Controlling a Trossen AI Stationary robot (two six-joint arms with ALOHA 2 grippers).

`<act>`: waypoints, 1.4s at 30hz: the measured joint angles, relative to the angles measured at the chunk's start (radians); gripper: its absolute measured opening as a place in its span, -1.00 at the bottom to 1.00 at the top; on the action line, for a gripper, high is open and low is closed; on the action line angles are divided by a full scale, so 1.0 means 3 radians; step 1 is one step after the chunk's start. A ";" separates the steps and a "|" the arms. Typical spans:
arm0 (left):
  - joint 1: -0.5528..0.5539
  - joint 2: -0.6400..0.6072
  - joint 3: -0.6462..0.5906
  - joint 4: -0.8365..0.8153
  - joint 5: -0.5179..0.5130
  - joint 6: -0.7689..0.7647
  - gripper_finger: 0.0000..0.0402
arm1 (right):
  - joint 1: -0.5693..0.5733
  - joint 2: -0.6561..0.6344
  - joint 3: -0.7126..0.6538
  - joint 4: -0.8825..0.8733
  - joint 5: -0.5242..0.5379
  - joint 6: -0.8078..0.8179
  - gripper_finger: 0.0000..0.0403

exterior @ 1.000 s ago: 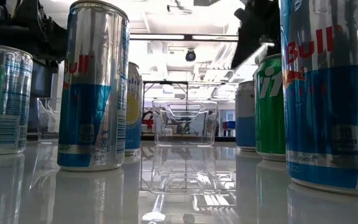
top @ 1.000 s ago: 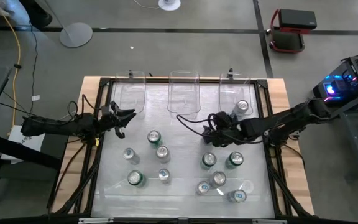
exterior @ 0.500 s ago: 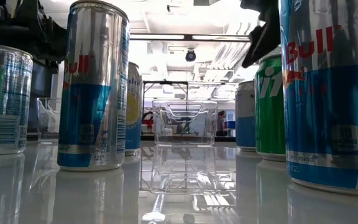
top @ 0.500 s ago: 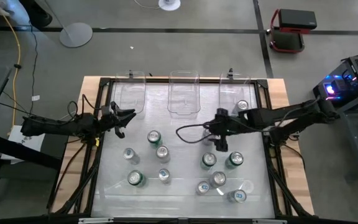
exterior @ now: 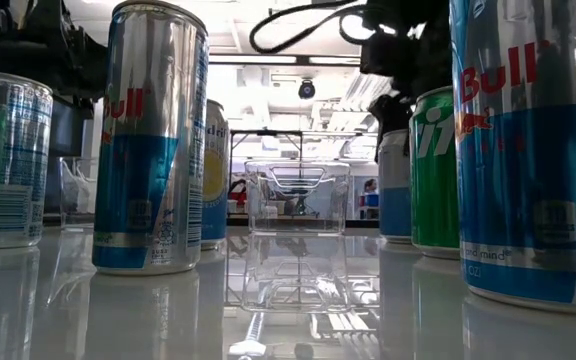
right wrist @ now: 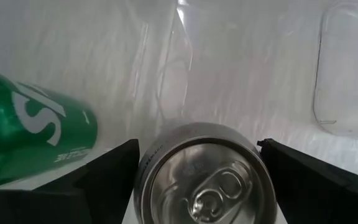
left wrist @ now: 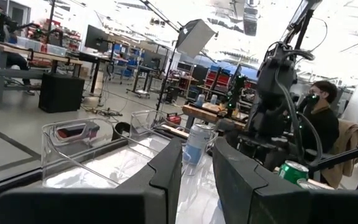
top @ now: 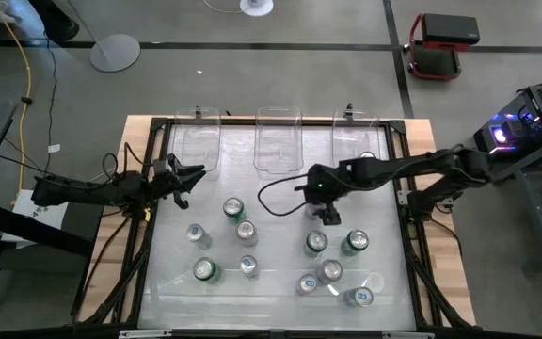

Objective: Sort soda cans
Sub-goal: Put the top blue-white soda can into the right transparent bin

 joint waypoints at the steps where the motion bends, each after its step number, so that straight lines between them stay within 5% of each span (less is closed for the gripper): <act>1: 0.0000 0.0000 0.0000 0.0000 0.0000 0.0000 -0.61 | 0.0002 0.0021 0.0005 -0.0005 0.0017 0.0016 0.59; 19: 0.0000 0.0000 0.0000 0.0001 -0.0004 0.0005 -0.61 | 0.0111 -0.0054 0.0050 -0.0186 0.0483 0.1412 0.37; 29: 0.0000 0.0000 0.0000 -0.0001 -0.0005 0.0010 -0.61 | 0.0067 -0.0289 0.1065 -0.1356 0.1334 0.1888 0.37; 34: 0.0000 -0.0001 0.0000 -0.0003 -0.0005 0.0009 -0.61 | -0.0180 -0.0351 0.1499 -0.2246 0.1819 0.2024 0.37; 42: 0.0000 0.0000 0.0000 -0.0097 -0.0003 0.0009 -0.61 | -0.0923 -0.0605 0.1214 -0.2134 0.1540 0.1649 0.37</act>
